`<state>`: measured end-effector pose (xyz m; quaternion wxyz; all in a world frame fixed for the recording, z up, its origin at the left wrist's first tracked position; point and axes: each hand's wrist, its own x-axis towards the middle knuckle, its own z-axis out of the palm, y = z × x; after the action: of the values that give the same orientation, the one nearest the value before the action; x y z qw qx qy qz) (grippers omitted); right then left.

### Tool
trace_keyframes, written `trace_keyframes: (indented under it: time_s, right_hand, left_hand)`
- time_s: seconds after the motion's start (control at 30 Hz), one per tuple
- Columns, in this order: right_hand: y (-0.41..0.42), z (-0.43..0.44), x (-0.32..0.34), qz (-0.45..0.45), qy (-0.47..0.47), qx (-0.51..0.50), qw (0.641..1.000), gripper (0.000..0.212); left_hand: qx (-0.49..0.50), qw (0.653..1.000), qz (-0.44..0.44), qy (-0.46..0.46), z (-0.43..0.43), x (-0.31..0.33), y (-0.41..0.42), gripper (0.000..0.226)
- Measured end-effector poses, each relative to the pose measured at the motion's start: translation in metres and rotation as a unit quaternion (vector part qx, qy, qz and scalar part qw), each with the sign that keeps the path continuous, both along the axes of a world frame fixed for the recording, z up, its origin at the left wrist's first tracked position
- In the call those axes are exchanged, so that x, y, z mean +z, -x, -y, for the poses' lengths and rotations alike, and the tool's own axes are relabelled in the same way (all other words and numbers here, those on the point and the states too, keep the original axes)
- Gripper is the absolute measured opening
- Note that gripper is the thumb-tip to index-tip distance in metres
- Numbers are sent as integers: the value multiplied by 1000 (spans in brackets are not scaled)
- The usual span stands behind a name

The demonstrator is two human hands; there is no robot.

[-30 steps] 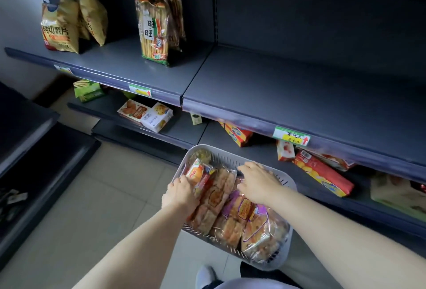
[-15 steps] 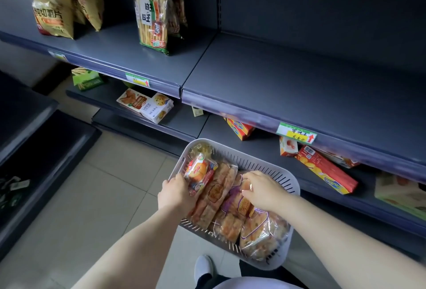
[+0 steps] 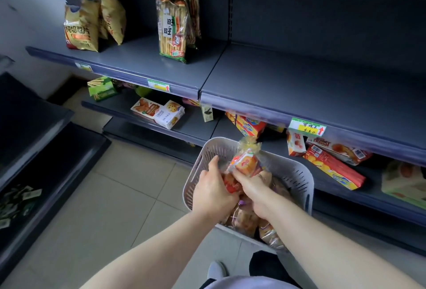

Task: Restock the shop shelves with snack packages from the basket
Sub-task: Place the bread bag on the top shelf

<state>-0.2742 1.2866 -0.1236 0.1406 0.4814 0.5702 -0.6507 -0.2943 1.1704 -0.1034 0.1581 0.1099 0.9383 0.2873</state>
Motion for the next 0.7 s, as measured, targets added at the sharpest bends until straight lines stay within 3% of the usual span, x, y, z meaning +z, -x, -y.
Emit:
trace_keyframes:
  time_s: [0.1, 0.17, 0.2, 0.27, 0.33, 0.4, 0.47, 0.57, 0.63, 0.7]
  right_hand:
    - [-14, -2, 3, 3, -45, -65, 997, 56]
    - [-29, -11, 5, 6, -65, -73, 995, 61]
    - [-38, -17, 7, 2, -63, -80, 995, 61]
    - [-54, -28, 8, -18, -42, -101, 994, 55]
    - [-69, -34, 15, -55, 9, -129, 990, 43]
    - [-84, -36, 24, -95, 72, -151, 981, 24]
    - [-97, -35, 32, -125, 114, -158, 973, 21]
    - [-107, -26, 35, -158, 136, -137, 968, 41]
    - [-107, -23, 34, -150, 130, -119, 973, 56]
    - [-105, -20, 34, -139, 113, -115, 977, 50]
  left_hand:
    - [-90, 995, 30, -26, -1, 7, -8, 100]
    - [-120, 980, 129, -89, 6, 13, -4, 96]
    - [-113, 973, 162, -118, 12, 15, -1, 93]
    - [-62, 979, 145, -129, 24, 16, 9, 81]
    - [-12, 992, 96, -79, 34, 16, 18, 64]
    - [14, 990, 124, -59, 41, 18, 21, 50]
    - [45, 961, 245, -121, 44, 23, 18, 45]
    - [72, 858, 459, -220, 47, 26, 10, 51]
    - [66, 833, 494, -240, 48, 23, 7, 48]
    - [76, 840, 464, -271, 48, 19, 7, 45]
